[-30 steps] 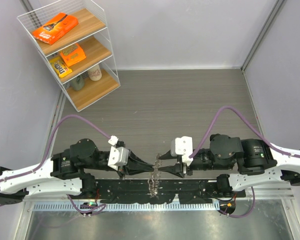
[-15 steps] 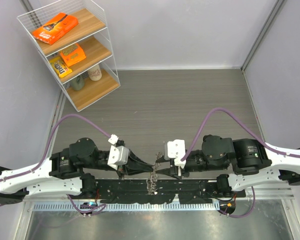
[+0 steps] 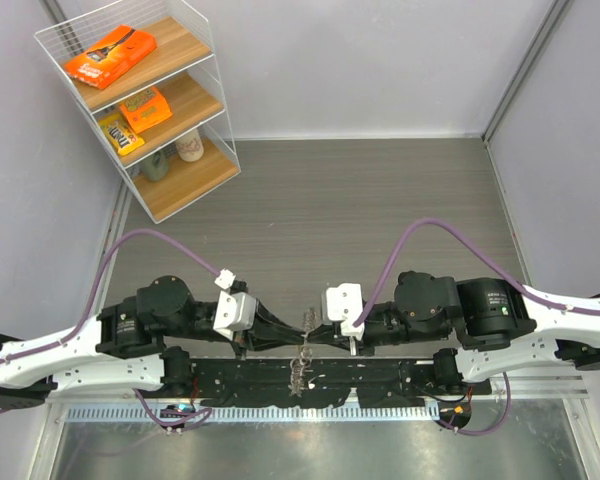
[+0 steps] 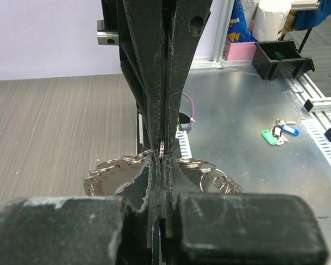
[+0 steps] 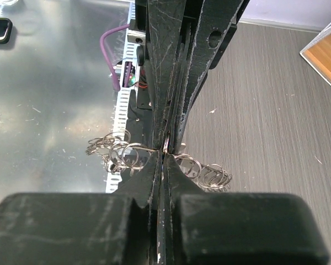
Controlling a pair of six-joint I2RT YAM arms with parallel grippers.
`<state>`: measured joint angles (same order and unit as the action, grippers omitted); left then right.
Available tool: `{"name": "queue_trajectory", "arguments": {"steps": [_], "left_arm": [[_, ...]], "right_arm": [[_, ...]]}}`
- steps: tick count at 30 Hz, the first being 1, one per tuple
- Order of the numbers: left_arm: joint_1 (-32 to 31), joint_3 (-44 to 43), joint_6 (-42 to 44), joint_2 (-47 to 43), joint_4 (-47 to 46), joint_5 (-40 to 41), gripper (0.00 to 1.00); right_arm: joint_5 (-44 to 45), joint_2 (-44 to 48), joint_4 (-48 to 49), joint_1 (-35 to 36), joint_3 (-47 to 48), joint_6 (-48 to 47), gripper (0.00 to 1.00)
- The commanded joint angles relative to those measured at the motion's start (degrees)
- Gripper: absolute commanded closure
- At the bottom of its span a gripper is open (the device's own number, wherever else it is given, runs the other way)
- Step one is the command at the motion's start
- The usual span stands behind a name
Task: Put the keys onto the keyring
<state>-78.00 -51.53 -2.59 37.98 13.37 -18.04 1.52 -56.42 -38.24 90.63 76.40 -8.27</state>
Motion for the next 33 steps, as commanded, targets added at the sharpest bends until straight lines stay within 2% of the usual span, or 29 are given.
{"name": "queue_trajectory", "arguments": {"steps": [1, 7, 12, 18, 33], "left_arm": [[0.0, -1.7, -0.7, -0.6, -3.4, -0.2, 1.0], [0.0, -1.2, -1.3, -1.0, -3.9, 0.6, 0.99], [-0.1, 1.7, -1.1, -4.4, -7.0, 2.0, 0.75], [0.0, 4.9, -1.1, -7.7, -11.3, 3.6, 0.62], [0.0, 3.7, -1.5, -4.7, -11.9, 5.3, 0.6]], "right_arm": [[-0.6, -0.4, 3.4, 0.2, 0.8, -0.6, 0.94], [0.7, 2.9, 10.8, 0.2, -3.6, -0.1, 0.94], [2.2, 5.4, 14.5, 0.3, -5.6, -0.1, 0.94], [2.9, 7.1, 16.8, 0.2, -7.0, -0.3, 0.94], [1.7, 8.0, 19.4, 0.2, -7.5, -0.4, 0.94]]}}
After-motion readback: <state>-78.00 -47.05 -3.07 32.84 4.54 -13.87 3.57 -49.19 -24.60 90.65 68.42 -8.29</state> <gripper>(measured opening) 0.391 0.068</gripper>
